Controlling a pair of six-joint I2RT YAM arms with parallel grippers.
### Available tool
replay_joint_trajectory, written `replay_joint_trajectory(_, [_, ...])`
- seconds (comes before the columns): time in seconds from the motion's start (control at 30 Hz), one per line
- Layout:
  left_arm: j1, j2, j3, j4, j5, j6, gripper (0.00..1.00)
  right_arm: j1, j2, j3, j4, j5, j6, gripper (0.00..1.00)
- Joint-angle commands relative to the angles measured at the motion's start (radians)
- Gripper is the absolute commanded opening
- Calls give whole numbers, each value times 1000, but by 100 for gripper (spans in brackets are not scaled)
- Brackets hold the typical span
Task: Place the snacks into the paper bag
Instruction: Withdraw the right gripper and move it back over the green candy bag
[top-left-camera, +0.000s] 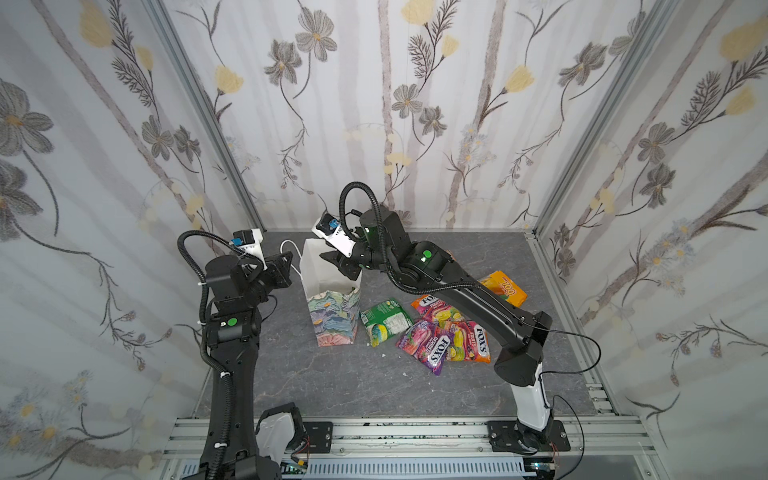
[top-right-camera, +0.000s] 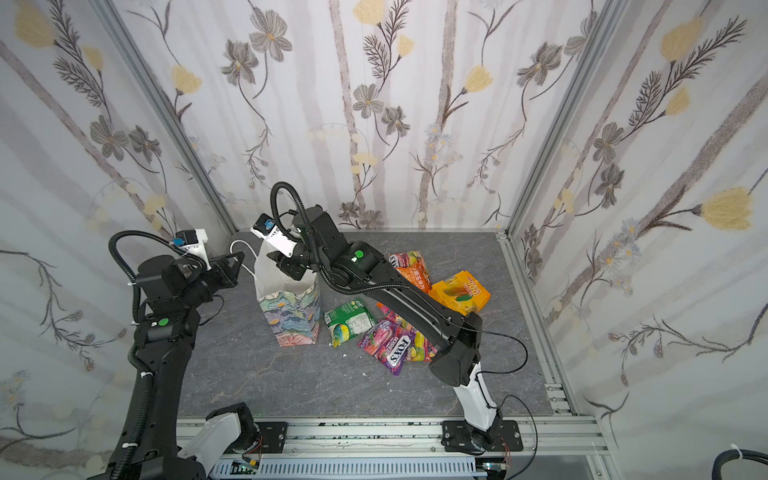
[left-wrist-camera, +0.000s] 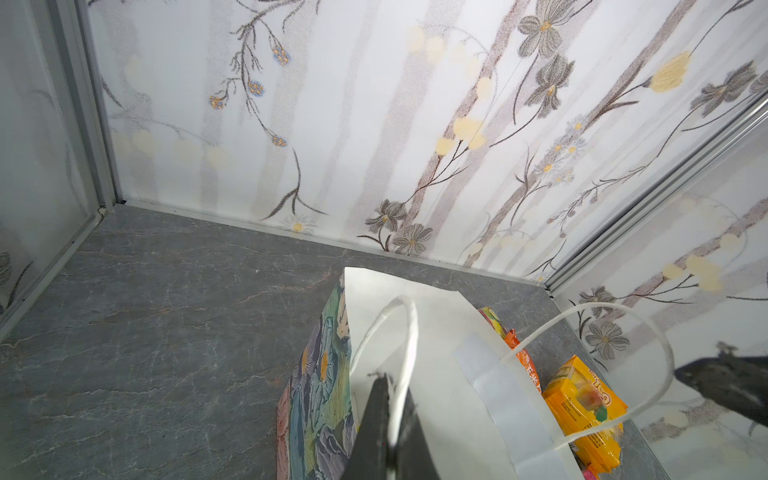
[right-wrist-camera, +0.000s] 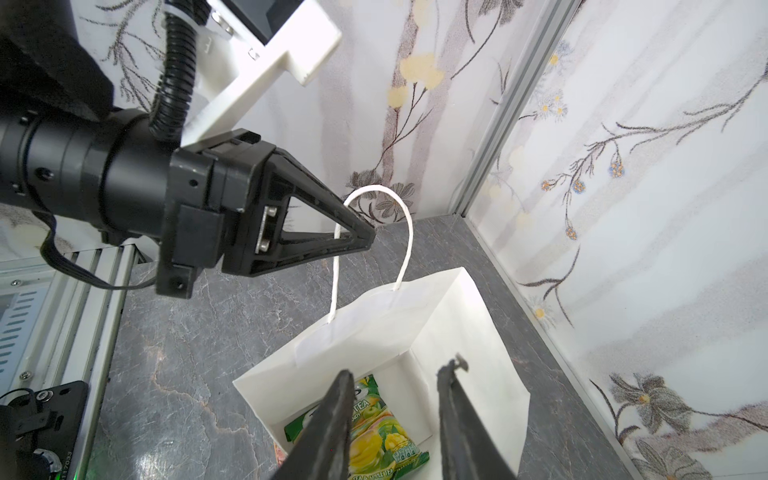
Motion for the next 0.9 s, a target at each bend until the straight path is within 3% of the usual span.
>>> replay_joint_trajectory(0.0, [2,-4,-3,23,-6,4,0,-4,-35,-31,31,-21,23,35])
replay_joint_trajectory(0.4, [4,-6,-8,26,-11,4,0,-54,-209,-229,151,-21,82,37])
replay_joint_trajectory(0.6, [4,-6,-11,28,-11,2,0,-168,-413,-520,274,-36,206,41])
replay_joint_trajectory(0.7, [6,-3,-11,30,-11,1,0,-277,-497,-651,298,-59,264,42])
replay_joint_trajectory(0.87, [6,-2,-13,29,-14,1,0,-350,-557,-824,301,-171,295,44])
